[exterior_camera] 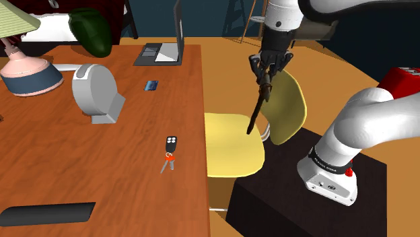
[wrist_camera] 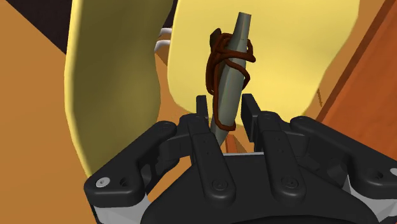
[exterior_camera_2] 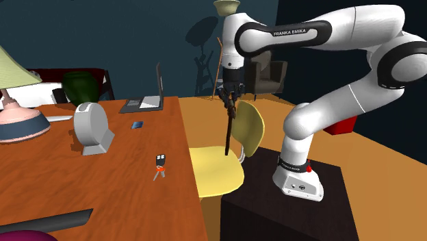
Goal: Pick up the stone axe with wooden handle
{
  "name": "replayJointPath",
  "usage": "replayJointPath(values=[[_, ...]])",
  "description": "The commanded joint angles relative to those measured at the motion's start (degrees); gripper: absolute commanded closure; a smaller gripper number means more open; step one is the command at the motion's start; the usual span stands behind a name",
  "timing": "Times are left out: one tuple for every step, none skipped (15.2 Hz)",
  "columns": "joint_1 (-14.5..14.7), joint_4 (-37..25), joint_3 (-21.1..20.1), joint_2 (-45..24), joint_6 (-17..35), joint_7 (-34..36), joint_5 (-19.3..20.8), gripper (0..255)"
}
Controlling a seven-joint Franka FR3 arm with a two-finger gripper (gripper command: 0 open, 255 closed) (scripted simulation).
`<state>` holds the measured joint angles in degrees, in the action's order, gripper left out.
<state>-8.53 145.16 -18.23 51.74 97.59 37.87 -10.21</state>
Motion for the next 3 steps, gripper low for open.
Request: replayJointPath(values=[[-0.15,-1.66,0.21,-0.28,-1.37,0.05,0.24,255],[-0.16,-1.78,0.24,-0.29,-1.48,0.05,0.26,255],[-0.16,-1.78,0.23,-0.29,-1.48,0.05,0.26,255]])
